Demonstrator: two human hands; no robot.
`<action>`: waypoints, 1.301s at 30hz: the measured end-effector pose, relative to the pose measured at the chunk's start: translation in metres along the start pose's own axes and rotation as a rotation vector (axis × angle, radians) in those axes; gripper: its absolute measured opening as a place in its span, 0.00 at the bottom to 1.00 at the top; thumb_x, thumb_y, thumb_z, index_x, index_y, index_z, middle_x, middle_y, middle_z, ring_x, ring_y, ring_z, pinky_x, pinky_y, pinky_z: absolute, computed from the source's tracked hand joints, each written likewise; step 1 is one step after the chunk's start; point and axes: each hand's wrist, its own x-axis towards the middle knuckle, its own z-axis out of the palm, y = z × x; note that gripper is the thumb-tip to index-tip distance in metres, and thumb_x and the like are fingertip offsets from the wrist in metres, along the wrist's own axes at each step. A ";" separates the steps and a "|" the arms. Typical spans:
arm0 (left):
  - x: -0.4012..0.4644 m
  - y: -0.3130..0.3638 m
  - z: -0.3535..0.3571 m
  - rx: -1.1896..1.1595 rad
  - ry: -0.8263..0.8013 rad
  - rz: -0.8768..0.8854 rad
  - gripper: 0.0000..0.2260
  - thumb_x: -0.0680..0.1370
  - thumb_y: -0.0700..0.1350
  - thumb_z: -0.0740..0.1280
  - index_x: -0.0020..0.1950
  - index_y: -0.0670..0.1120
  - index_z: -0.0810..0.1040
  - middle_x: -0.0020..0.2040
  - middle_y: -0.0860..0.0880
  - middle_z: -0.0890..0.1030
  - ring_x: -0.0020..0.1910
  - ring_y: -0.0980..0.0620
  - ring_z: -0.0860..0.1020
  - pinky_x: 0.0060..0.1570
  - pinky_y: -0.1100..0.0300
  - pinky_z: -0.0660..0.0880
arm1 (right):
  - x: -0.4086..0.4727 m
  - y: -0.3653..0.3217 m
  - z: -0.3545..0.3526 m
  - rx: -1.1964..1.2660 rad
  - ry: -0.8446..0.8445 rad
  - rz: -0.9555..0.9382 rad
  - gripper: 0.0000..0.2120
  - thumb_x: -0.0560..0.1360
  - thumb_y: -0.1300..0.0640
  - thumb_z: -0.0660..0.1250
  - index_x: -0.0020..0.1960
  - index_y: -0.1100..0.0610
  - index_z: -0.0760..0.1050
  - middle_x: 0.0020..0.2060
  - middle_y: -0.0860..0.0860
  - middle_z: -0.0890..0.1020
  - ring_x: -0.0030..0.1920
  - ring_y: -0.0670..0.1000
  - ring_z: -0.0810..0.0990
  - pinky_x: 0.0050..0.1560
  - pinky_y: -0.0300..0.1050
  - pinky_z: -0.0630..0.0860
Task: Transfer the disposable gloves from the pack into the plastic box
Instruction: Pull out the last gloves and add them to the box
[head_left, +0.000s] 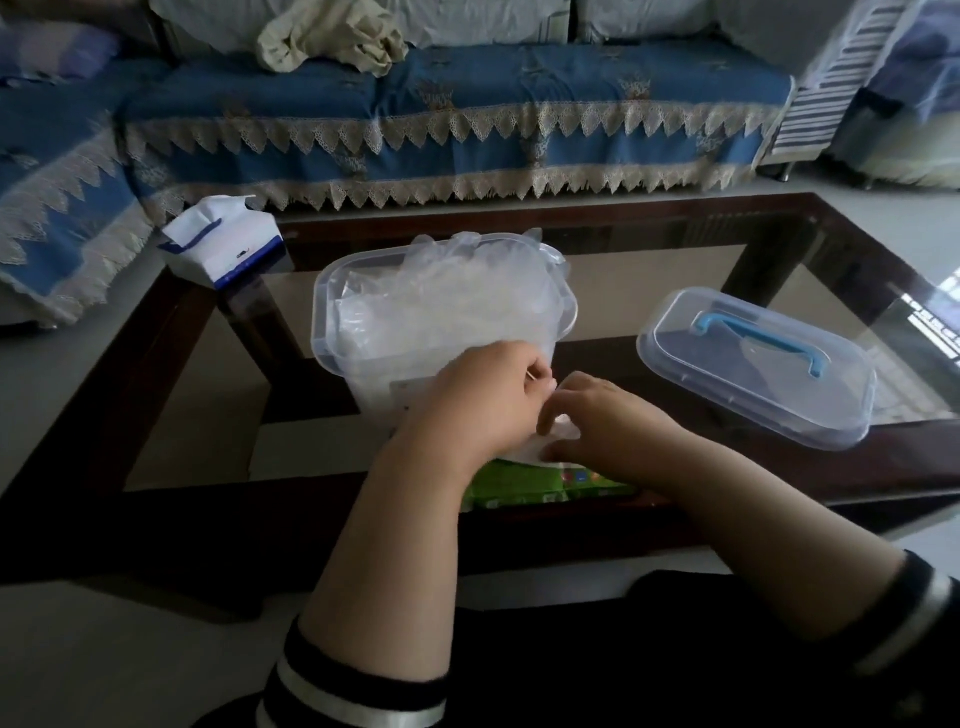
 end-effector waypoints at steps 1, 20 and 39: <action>0.001 0.000 0.004 0.031 -0.089 -0.019 0.12 0.80 0.50 0.65 0.63 0.51 0.76 0.58 0.52 0.80 0.56 0.52 0.78 0.59 0.53 0.75 | 0.000 0.001 0.001 0.011 0.003 0.011 0.13 0.73 0.45 0.70 0.56 0.46 0.77 0.59 0.48 0.72 0.60 0.50 0.72 0.58 0.49 0.73; 0.027 -0.019 0.058 0.217 -0.190 -0.030 0.31 0.70 0.52 0.75 0.68 0.47 0.66 0.58 0.47 0.79 0.57 0.45 0.78 0.55 0.53 0.75 | -0.014 -0.002 -0.027 0.709 0.521 -0.045 0.07 0.76 0.60 0.68 0.40 0.51 0.77 0.36 0.49 0.81 0.36 0.46 0.77 0.42 0.43 0.76; 0.008 -0.003 -0.002 -1.459 -0.229 0.108 0.47 0.68 0.74 0.46 0.59 0.37 0.80 0.56 0.38 0.82 0.56 0.42 0.81 0.56 0.51 0.79 | -0.041 0.010 -0.065 1.477 0.508 -0.127 0.05 0.71 0.62 0.66 0.46 0.57 0.73 0.36 0.49 0.81 0.36 0.50 0.76 0.35 0.40 0.76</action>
